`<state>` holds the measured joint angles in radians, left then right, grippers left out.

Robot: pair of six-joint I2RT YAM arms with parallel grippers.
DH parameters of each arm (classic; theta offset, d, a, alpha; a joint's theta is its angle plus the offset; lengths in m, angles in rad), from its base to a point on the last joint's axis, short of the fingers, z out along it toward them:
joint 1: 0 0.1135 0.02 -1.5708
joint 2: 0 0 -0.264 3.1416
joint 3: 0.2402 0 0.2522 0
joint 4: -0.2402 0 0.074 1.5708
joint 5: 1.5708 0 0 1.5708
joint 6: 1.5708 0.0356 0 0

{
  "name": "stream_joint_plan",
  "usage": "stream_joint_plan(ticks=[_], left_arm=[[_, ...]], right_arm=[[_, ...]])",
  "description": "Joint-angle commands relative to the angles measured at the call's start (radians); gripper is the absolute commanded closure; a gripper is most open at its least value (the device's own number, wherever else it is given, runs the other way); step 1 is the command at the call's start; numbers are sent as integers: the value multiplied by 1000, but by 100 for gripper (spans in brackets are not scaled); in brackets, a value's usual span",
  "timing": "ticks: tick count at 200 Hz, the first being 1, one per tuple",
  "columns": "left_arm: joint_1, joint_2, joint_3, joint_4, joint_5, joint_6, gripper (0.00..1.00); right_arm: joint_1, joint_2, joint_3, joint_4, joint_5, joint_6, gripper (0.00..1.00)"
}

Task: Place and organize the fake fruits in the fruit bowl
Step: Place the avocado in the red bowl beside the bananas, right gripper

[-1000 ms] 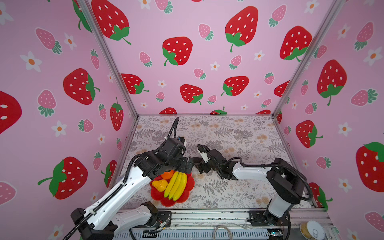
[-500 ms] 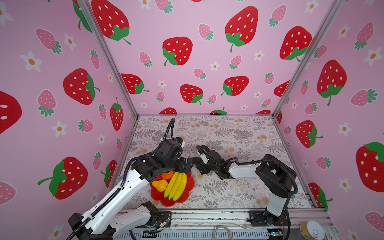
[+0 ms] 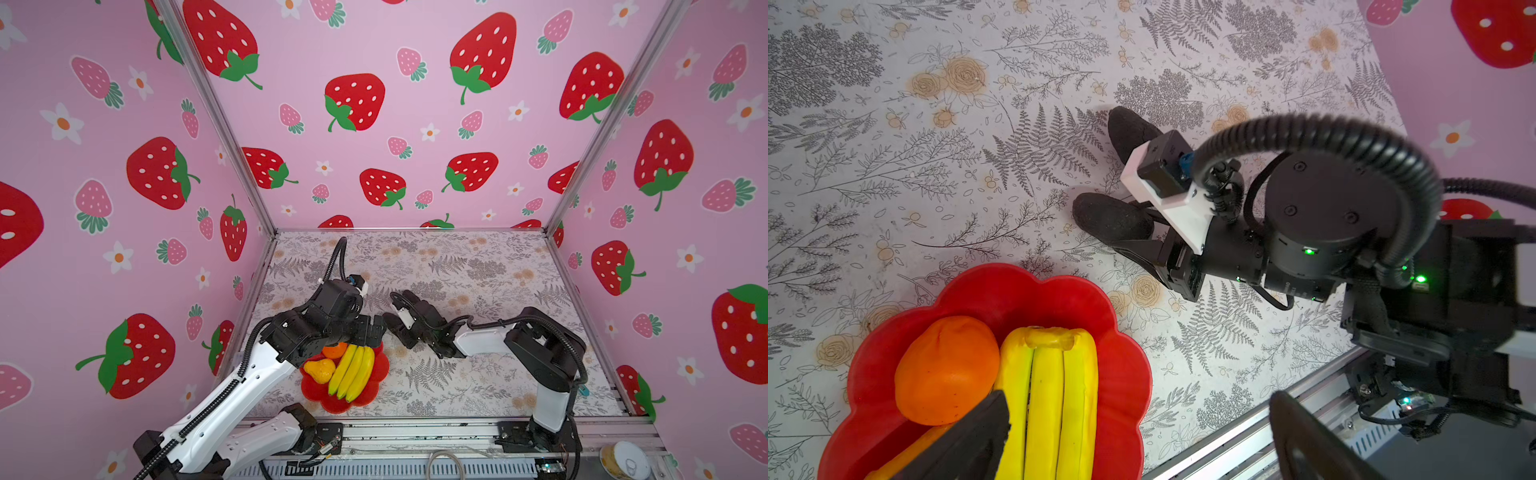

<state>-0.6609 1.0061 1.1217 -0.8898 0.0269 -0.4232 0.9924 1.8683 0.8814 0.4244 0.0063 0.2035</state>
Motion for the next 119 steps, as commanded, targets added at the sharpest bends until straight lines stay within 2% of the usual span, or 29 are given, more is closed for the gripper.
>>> stream_joint_plan(ticks=[1, 35, 67, 90, 119], left_arm=[[7, -15, -10, -4, -8, -6, 1], [6, -44, -29, -23, -20, -27, 1], [10, -97, -79, -107, -76, -65, 1], [18, -134, -143, -132, -97, -107, 1], [19, -230, -166, -137, -121, -155, 1]], right_arm=[[-4, -72, -44, 50, -18, -15, 62], [4, -216, -142, 92, -77, -2, 67], [75, -372, -237, 115, -66, -15, 66], [166, -405, -254, 157, -50, -11, 67], [267, -377, -244, 188, -23, 7, 66]])
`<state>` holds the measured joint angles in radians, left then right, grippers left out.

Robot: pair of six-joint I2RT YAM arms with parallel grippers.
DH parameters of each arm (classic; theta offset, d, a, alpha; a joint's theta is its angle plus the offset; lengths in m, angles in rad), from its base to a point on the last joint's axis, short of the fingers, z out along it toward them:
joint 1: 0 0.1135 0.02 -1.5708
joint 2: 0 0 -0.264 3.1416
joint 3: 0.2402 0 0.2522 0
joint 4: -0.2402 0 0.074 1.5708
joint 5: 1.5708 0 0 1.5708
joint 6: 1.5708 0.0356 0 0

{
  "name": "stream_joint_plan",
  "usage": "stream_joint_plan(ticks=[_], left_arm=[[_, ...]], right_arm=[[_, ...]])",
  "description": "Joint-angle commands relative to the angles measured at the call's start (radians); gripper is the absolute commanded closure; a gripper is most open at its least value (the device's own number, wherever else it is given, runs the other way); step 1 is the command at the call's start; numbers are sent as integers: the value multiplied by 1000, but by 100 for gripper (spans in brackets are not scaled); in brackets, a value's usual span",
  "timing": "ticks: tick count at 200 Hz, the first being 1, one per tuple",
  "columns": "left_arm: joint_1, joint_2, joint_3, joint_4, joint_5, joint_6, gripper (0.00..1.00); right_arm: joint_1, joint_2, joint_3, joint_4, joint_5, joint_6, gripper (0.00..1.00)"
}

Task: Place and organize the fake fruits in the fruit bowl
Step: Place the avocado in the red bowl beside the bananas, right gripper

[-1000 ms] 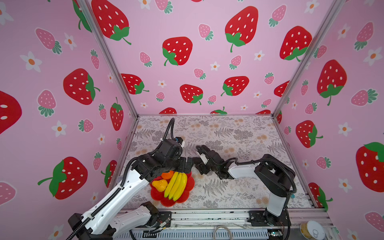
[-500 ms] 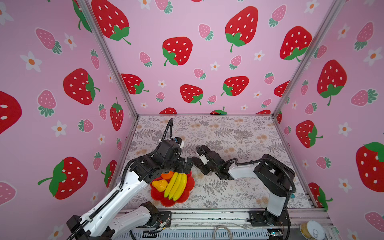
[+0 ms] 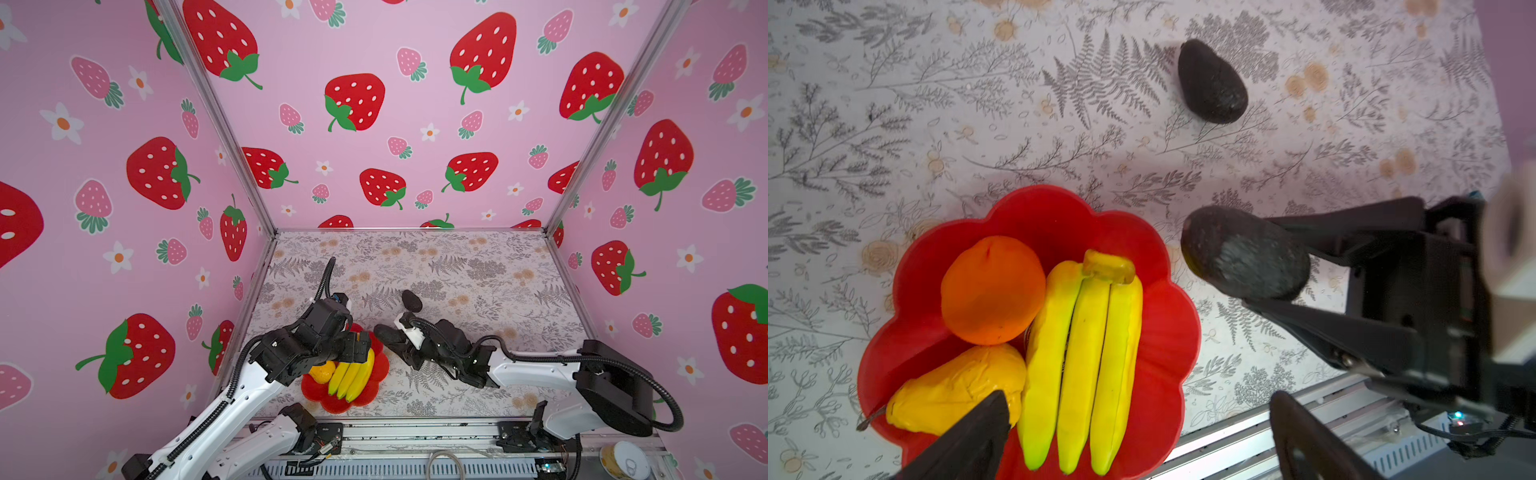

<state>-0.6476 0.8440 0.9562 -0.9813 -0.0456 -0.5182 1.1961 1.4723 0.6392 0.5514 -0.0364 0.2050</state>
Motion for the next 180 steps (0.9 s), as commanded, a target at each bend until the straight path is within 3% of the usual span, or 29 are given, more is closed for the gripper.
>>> stream_joint_plan(ticks=[1, 44, 117, 146, 158, 180], left_arm=[[5, -69, -1, -46, -50, -60, 1], [6, -96, 14, -95, -60, -55, 1], [7, -92, 4, -74, -42, -48, 1], [7, -92, 13, -73, -40, -40, 1], [7, -93, 14, -69, -40, -38, 1], [6, -88, 25, -71, -39, -33, 1]], right_arm=[[66, 21, -2, 63, 21, 7, 66], [142, 101, 7, 94, 51, 14, 66], [151, 213, 90, 51, 69, -5, 62], [152, 224, 103, 33, 69, -13, 49], [152, 217, 101, 26, 74, -16, 36], [151, 193, 98, 2, 107, -34, 24]])
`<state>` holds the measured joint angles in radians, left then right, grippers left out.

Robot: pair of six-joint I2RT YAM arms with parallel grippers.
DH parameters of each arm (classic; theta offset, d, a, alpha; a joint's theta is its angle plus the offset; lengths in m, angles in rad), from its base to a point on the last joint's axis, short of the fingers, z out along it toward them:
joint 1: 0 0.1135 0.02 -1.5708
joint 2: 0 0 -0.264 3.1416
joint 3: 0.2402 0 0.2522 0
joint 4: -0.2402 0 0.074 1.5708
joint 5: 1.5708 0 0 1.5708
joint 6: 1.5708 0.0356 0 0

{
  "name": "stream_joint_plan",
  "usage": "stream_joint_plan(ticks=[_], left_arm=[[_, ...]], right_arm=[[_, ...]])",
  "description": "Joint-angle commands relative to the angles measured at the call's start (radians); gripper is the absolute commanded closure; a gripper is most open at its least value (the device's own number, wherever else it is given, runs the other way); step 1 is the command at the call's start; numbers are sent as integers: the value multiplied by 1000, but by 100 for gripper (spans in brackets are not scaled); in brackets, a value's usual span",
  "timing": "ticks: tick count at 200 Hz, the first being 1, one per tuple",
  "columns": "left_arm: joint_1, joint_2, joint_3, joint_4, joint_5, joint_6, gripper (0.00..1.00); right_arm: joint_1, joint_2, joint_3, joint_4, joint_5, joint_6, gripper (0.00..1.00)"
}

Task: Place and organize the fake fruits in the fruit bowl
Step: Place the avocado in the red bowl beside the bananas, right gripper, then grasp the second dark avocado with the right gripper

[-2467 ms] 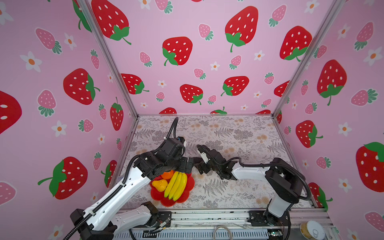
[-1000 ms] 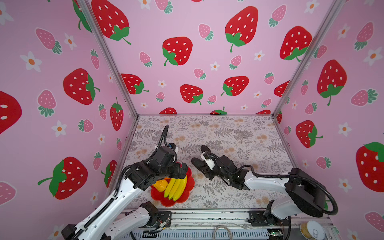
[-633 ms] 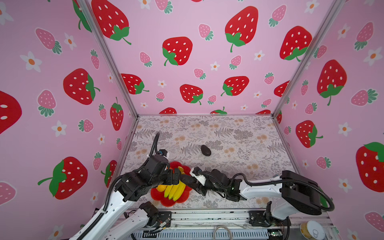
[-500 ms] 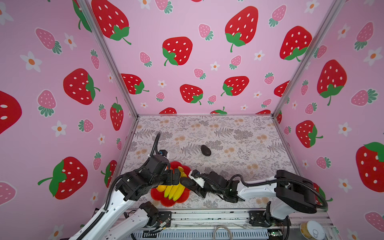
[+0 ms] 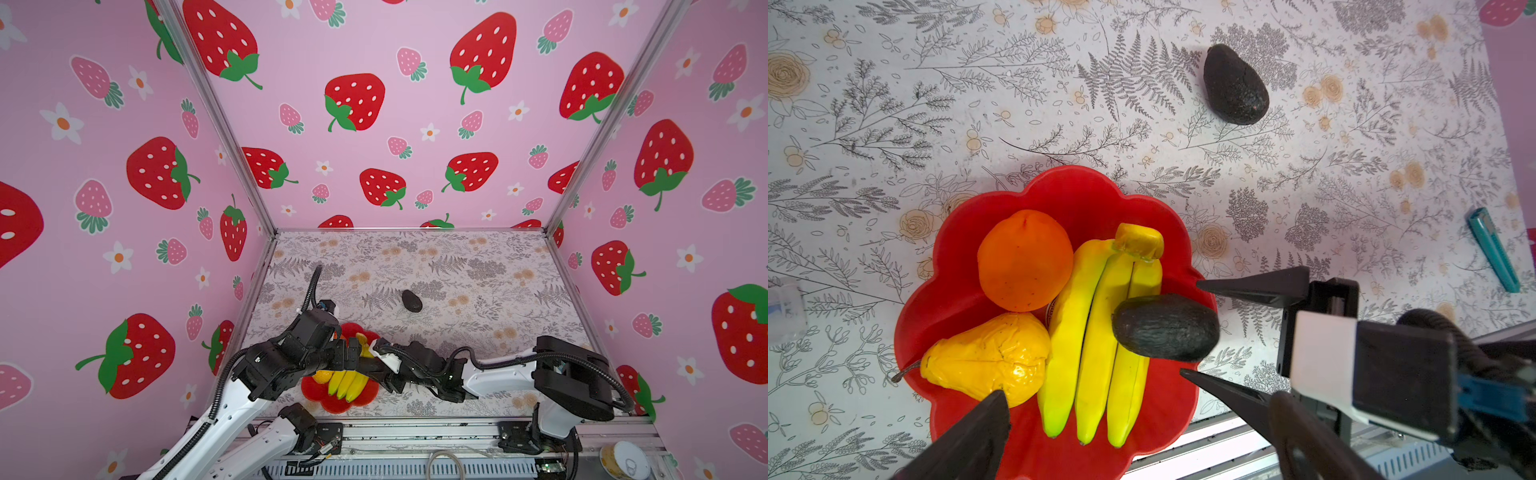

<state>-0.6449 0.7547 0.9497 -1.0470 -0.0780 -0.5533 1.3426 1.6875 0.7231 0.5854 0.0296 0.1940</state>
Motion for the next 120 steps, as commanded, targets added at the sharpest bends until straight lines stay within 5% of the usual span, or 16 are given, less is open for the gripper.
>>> stream_joint_plan(ticks=[1, 48, 90, 120], left_arm=[[4, 1, 32, -5, -6, 3, 1], [4, 27, 57, 44, 20, 27, 1], [-2, 121, 27, 316, 195, 52, 1], [-12, 263, 77, 386, 102, 77, 1]], right_arm=[[4, -24, 14, -32, 43, -24, 23], [-57, -135, -25, -42, 76, -41, 12], [-281, -185, -35, -58, 69, 34, 8], [-407, -69, 48, -124, 50, 26, 8]])
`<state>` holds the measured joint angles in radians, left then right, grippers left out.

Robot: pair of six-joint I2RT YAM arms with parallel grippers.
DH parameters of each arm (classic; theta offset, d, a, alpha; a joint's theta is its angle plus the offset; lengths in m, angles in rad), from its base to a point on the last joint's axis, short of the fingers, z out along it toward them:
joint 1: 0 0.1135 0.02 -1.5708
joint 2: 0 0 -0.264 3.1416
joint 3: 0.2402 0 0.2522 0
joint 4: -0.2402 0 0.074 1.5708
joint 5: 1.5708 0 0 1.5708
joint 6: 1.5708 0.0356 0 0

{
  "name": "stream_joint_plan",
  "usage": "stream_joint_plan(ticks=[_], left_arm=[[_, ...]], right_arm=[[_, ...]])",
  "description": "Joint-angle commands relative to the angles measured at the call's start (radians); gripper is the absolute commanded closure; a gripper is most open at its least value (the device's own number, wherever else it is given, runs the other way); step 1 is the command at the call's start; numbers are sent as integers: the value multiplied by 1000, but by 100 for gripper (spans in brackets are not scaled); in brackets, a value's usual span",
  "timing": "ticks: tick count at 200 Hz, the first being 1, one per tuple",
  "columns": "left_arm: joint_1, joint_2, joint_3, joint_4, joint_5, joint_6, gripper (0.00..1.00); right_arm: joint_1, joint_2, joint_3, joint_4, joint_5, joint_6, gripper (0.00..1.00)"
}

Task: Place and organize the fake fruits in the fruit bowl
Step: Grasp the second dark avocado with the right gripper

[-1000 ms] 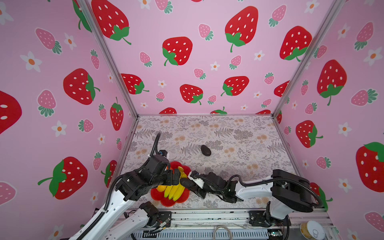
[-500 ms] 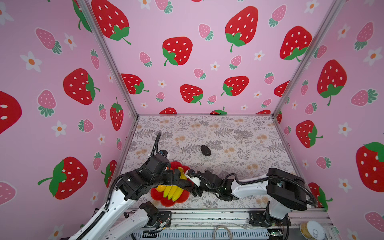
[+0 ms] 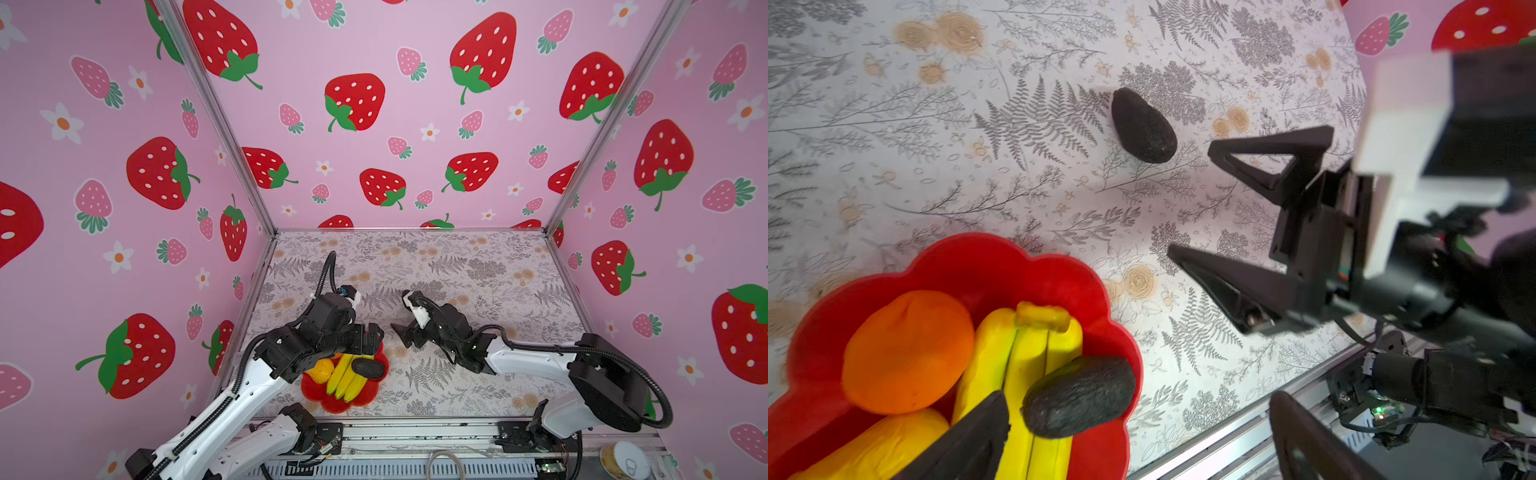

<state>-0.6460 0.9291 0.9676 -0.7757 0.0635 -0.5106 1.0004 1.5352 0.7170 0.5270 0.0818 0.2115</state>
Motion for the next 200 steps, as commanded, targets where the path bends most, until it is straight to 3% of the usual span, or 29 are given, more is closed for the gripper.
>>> stream_joint_plan(ticks=[1, 19, 72, 117, 168, 200], left_arm=[[-12, 94, 62, 116, -48, 36, 1], [-32, 144, 79, 160, -140, 55, 1], [-29, 226, 97, 236, -116, 52, 1], [-30, 206, 76, 237, -116, 36, 1], [-30, 178, 65, 223, -129, 33, 1], [-30, 133, 59, 170, -158, 30, 1]], right_arm=[[-67, 88, 58, -67, 0, 8, 8], [-101, 143, 102, -72, -4, -8, 6], [-171, 282, 206, -84, -35, -39, 8], [-195, 367, 256, -96, -94, -46, 19], [-195, 404, 288, -102, -103, -53, 56], [-194, 308, 204, -53, -124, -65, 64]])
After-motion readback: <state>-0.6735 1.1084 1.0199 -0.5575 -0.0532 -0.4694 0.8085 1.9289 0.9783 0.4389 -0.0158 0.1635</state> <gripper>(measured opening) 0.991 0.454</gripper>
